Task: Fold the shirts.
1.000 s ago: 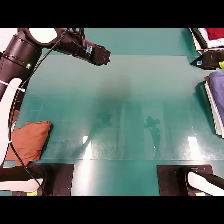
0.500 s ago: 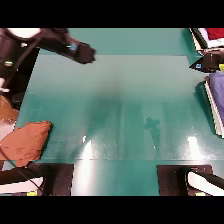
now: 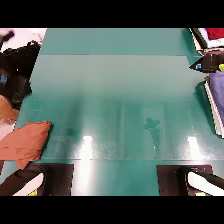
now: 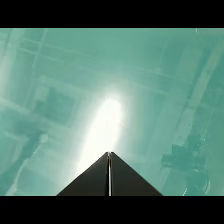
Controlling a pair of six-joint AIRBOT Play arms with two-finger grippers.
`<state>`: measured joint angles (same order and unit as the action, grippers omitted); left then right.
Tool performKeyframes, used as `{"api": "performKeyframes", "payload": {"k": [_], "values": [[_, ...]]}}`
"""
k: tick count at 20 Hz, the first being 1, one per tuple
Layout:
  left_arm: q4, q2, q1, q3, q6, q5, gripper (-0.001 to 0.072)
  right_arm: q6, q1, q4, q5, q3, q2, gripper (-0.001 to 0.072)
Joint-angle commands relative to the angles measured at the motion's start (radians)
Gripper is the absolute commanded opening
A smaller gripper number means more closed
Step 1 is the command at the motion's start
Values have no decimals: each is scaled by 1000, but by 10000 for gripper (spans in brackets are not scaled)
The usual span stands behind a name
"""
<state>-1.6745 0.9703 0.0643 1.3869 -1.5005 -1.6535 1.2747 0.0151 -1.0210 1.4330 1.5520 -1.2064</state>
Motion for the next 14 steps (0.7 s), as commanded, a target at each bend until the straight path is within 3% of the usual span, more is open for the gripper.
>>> {"api": "performKeyframes", "payload": {"k": [1,7,13,14], "values": [[-77,-72,-66,-241,-74,-23,643,0,-1,0,0,-2,0,19],[-77,-71,-66,-676,-150,137,643,0,-1,0,0,-2,0,19],[-76,-71,-66,-790,-214,172,622,0,-1,0,-5,-2,0,19],[-74,-71,-66,-789,-220,170,344,0,-1,0,-10,-2,0,19]]}}
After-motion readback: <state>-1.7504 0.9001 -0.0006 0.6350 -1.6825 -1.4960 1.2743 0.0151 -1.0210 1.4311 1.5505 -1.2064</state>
